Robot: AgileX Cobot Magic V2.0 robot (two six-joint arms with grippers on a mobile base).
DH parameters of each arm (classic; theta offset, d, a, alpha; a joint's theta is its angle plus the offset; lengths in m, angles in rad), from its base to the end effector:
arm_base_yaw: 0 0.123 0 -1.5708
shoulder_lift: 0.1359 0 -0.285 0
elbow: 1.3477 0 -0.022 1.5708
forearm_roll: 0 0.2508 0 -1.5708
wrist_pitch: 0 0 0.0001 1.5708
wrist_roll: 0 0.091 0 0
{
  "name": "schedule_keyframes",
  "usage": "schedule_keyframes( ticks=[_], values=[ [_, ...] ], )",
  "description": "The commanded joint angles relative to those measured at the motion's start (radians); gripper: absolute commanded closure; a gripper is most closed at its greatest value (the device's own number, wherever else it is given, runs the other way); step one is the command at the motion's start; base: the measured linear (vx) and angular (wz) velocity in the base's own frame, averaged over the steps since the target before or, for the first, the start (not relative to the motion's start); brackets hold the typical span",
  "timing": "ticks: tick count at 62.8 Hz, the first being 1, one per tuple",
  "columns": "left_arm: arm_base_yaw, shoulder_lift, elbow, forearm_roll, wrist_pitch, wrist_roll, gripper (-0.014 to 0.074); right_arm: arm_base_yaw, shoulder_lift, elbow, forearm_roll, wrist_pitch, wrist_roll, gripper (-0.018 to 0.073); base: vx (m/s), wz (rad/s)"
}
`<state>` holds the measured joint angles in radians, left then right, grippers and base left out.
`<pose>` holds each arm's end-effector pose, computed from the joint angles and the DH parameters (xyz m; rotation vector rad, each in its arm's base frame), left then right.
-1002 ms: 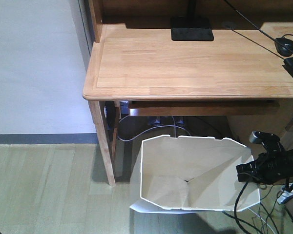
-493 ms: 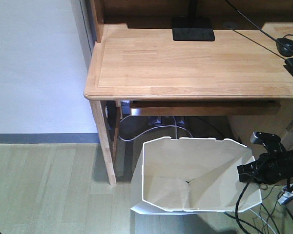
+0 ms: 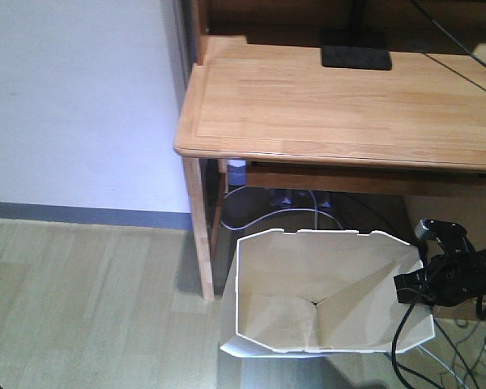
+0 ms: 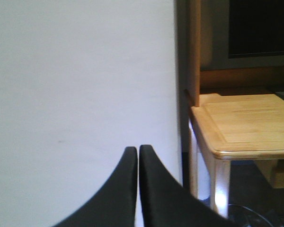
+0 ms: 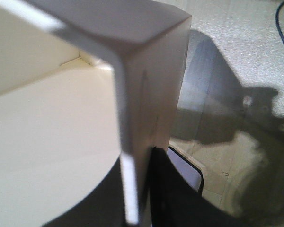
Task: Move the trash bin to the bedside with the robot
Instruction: 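Drive the base away from the desk toward the bed, holding the bin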
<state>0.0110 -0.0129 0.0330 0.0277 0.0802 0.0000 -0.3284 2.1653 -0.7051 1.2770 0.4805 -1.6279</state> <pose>0.0569 0.0008 0.1954 0.0114 1.5839 0.0319 0.2637 -0.0472 0.0122 -0.0988 2.8742 0.6043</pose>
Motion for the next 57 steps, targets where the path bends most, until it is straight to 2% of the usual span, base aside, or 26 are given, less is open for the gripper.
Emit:
schedule_keyframes(
  ticks=[1, 57],
  values=[
    [-0.006, -0.015, 0.012, -0.009, -0.074, -0.014, 0.0603, -0.002, -0.064, -0.010, 0.043, 0.220, 0.000, 0.0561, -0.05, 0.26],
    [-0.006, -0.015, 0.012, -0.009, -0.074, -0.014, 0.0603, -0.002, -0.064, -0.010, 0.043, 0.220, 0.000, 0.0561, -0.04, 0.43]
  ],
)
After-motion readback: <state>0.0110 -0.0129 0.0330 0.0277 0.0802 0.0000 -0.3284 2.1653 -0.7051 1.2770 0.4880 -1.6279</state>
